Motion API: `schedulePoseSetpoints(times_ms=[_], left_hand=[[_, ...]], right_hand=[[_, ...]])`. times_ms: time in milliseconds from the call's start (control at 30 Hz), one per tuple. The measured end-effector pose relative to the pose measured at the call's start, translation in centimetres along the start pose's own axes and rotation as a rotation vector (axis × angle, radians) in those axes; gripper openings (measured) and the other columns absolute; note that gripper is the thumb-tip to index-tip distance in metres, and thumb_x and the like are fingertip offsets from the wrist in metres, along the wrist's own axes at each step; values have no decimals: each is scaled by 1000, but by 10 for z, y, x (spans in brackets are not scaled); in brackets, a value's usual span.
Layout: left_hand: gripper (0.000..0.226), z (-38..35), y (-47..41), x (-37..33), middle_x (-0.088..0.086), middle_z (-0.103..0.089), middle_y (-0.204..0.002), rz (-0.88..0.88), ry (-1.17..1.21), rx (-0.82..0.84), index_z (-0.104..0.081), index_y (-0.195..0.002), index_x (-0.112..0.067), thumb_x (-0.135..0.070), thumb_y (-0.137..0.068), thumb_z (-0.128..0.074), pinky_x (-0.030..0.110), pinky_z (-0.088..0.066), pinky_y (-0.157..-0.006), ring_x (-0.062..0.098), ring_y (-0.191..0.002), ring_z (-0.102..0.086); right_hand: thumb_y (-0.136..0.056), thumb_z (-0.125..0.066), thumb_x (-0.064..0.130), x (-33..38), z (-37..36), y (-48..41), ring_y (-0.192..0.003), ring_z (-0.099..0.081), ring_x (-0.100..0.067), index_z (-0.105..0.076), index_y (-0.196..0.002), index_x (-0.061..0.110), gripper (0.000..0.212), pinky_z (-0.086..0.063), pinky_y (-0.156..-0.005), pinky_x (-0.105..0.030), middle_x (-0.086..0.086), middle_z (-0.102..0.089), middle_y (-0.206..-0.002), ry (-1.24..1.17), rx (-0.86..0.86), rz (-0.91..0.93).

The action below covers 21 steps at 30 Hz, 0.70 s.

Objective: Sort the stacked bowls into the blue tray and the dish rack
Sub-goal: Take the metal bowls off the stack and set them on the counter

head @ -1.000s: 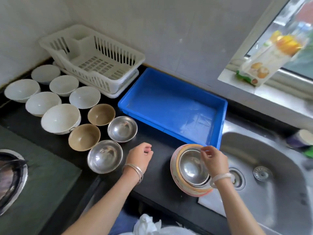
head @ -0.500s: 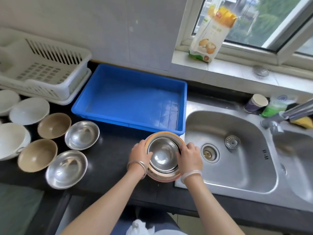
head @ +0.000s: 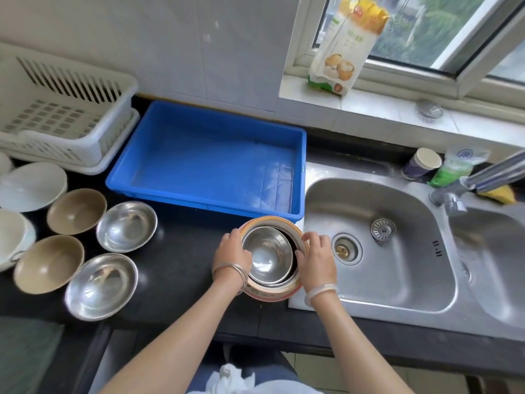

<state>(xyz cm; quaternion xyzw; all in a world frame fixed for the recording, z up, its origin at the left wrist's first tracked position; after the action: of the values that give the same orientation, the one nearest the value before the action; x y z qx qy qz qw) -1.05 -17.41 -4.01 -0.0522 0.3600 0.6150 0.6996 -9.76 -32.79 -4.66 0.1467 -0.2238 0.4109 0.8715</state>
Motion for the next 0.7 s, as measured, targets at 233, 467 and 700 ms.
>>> schedulePoseSetpoints(times_ms=[233, 467, 700], left_hand=[[33, 7, 1, 0, 7, -61, -91, -97, -39, -49, -41, -117, -22, -7, -88, -41, 34, -49, -60, 25, -76, -59], [26, 9, -1, 4, 5, -59, -88, -59, 44, -43, -41, -110, -21, -11, -86, -46, 33, -49, -60, 26, -73, -59], [17, 9, -1, 9, 4, -59, -80, -31, 101, -54, -46, -102, -18, -11, -87, -45, 27, -39, -52, 22, -65, -55]], right_hand=[[-81, -60, 11, -4, -4, -5, -85, -55, -27, -48, -114, 14, 35, -44, -69, -33, -9, -50, -105, -40, 50, -95], [-74, -71, 11, -4, 1, -5, -86, -47, -18, -58, -110, 15, 39, -38, -75, -24, -8, -49, -102, -130, -45, -80], [-88, -49, 12, 6, 2, -4, -90, -61, -25, -72, -102, 13, 28, -43, -74, -26, -8, -73, -93, -101, 124, -35]])
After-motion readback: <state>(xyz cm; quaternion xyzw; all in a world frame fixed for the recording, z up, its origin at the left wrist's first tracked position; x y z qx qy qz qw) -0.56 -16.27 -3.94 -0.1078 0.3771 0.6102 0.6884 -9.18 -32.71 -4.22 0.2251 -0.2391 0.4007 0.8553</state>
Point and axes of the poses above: each hand's wrist, its own y-axis away from the middle knuckle, its own z-axis out of the back of the hand, x = y × z, the point moved 3 cm from there along -y, towards the middle knuckle
